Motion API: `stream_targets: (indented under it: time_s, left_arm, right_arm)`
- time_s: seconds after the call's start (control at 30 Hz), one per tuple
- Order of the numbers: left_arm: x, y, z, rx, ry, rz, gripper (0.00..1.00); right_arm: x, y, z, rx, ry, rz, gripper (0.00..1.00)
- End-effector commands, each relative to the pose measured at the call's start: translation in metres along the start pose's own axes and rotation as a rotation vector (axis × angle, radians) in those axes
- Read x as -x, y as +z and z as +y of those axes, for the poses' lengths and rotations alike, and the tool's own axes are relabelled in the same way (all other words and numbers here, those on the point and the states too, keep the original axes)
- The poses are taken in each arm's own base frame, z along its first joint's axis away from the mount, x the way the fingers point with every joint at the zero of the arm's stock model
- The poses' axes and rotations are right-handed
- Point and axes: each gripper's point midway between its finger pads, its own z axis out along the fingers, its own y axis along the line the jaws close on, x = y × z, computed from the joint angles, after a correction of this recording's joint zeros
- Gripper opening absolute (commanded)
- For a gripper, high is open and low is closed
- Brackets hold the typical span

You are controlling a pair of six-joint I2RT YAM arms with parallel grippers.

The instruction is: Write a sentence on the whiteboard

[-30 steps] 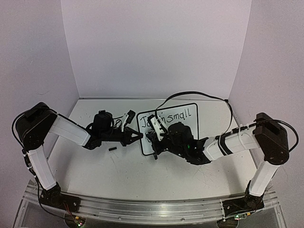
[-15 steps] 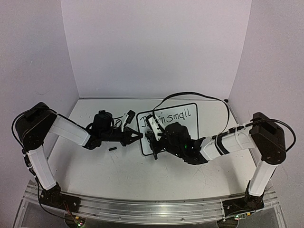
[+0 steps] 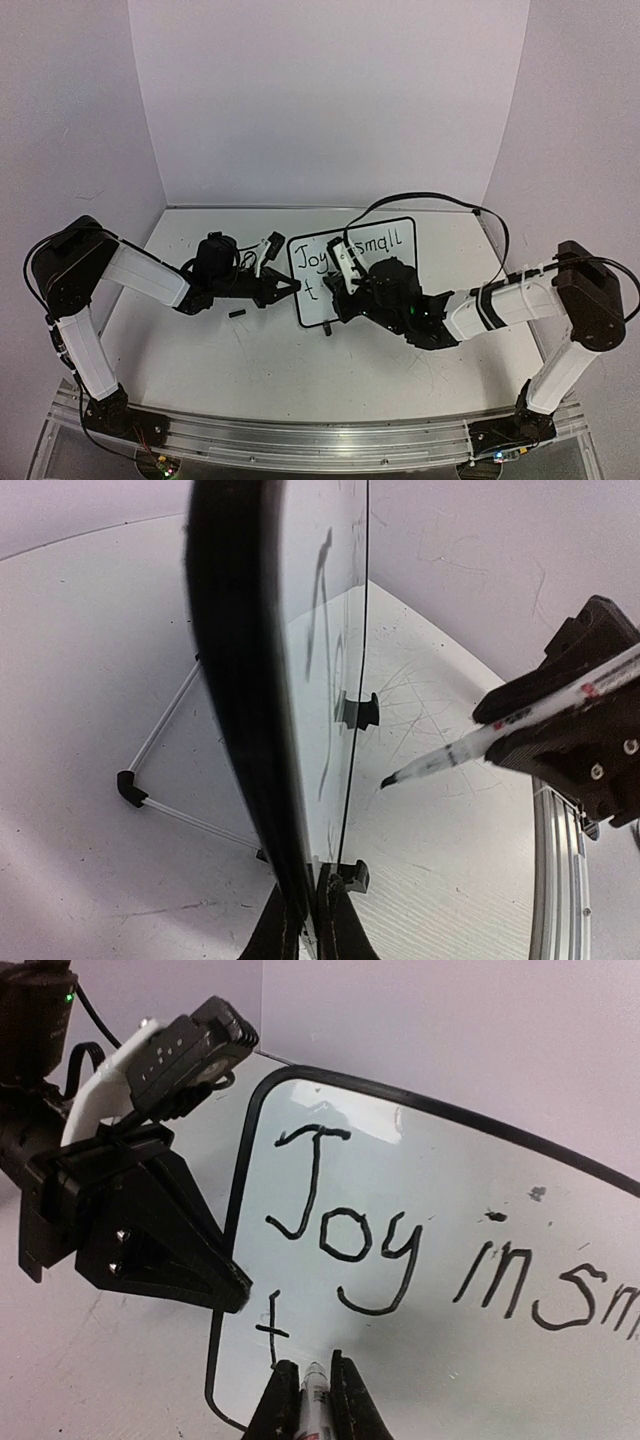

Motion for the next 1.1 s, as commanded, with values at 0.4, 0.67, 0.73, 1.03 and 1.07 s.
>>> stream_targets:
  time_s: [0.4,0.67,0.73,1.03,1.07]
  left_arm:
    - [-0.008,-0.002,0.022,0.106,0.034,0.034,0.0]
    - [-0.007,-0.002,0.022,0.105,0.037,0.035,0.0]
    - [-0.008,-0.002,0.022,0.104,0.037,0.036,0.0]
    - [-0.009,-0.002,0.022,0.103,0.036,0.039,0.0]
    - [-0.009,-0.002,0.022,0.103,0.037,0.038,0.0]
  right_arm:
    - [0.037,0.019,0.001,0.018,0.01,-0.101,0.0]
    - [0.036,0.021,-0.007,-0.032,0.004,-0.099,0.0]
    - [0.035,0.022,-0.006,-0.033,0.003,-0.097,0.0]
    - [0.03,0.026,-0.008,-0.049,-0.006,-0.085,0.0]
    - [0.029,0.026,-0.009,-0.052,-0.007,-0.082,0.0]
